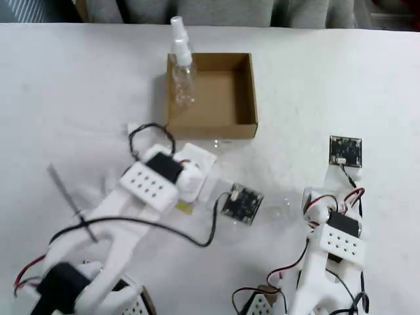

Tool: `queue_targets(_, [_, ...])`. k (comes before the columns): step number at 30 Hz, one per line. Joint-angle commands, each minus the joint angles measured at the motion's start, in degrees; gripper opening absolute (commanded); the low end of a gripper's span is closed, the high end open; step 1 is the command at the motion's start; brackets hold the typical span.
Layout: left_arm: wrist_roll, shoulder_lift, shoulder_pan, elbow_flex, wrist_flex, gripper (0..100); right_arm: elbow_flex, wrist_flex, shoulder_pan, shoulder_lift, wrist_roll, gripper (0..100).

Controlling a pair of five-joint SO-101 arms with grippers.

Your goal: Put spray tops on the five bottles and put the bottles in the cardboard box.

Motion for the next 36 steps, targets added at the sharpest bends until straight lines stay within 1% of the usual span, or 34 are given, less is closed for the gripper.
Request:
queue_targets(1, [2.99,6.81,0.66,-7.47,0.18,34,-0.18,-0.4,-0.4,-0.92,0.53,1.5])
queue_targets(8, [3.25,11.56,1.19,-8.79,-1.05,34,-0.18,-0.4,-0.57,-0.92,0.62,1.5])
queue_targets(13, [6.86,14.9,1.98,-8.79,-5.54,32,-0.18,-0.4,-0.57,-0.92,0.62,1.5])
queue_targets(20, [9.67,16.66,2.68,-8.79,-5.98,32,0.26,-0.48,-0.57,-0.92,0.7,1.5])
queue_targets(30, [9.58,17.19,1.71,-8.18,-5.98,32,0.35,-0.48,-1.71,-1.01,0.7,1.5])
queue_targets(33, [9.58,20.35,1.98,-8.79,-6.15,32,0.35,-0.48,-1.71,-1.01,0.7,1.5])
queue_targets(36, [10.73,24.31,1.98,-8.79,-8.97,32,0.35,-0.48,-1.71,-0.92,0.7,1.5])
